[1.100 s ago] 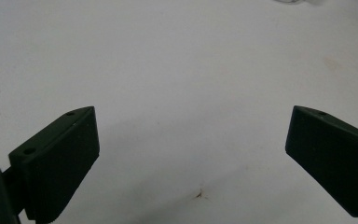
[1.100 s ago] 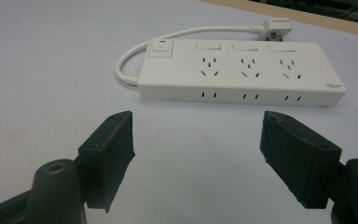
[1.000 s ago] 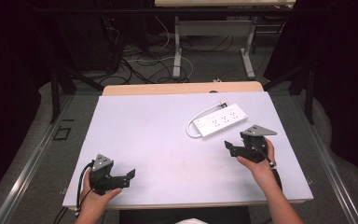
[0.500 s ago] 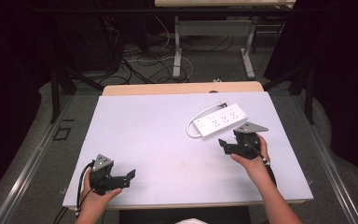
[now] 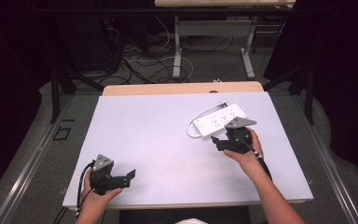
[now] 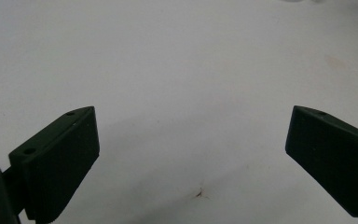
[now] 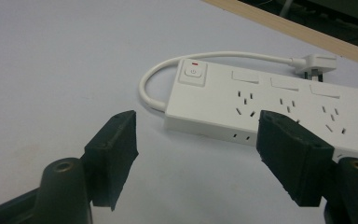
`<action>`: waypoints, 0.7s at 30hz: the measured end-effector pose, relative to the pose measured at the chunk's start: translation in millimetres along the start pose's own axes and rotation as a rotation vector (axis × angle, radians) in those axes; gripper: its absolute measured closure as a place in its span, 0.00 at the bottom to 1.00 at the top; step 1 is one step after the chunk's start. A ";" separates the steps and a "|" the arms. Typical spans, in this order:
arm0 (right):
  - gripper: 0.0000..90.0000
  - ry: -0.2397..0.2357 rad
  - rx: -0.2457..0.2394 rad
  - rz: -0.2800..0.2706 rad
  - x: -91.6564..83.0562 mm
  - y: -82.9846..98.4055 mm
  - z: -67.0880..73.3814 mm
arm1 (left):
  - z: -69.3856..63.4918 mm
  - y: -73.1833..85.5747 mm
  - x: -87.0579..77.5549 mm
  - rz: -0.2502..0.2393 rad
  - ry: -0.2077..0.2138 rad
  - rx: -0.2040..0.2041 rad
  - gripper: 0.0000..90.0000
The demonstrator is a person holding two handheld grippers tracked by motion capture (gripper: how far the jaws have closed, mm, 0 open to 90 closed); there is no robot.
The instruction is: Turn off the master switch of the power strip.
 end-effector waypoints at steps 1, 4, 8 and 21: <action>0.32 -0.002 -0.002 0.009 0.4 -1.3 0.7 | 0.1 0.1 -0.1 0.001 0.001 0.001 0.03; 0.32 -0.012 -0.007 0.023 3.4 -5.9 2.0 | 0.1 0.1 0.0 0.002 0.001 0.001 0.03; 0.33 -0.019 -0.019 0.038 6.6 -13.2 3.0 | 0.1 0.1 0.0 0.002 0.001 0.001 0.03; 0.29 -0.023 0.002 0.075 21.3 -30.4 1.4 | 0.2 0.0 -0.1 0.001 -0.002 0.002 0.03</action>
Point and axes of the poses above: each handheld gripper's, and its own axes: x roughly forward along the jaws, y roughly out of its underside, z roughly to its left, the point moved 4 cm from there along x, roughly forward along the jaws, and after that the axes turned 3 degrees about x, right-handed, at the moved point
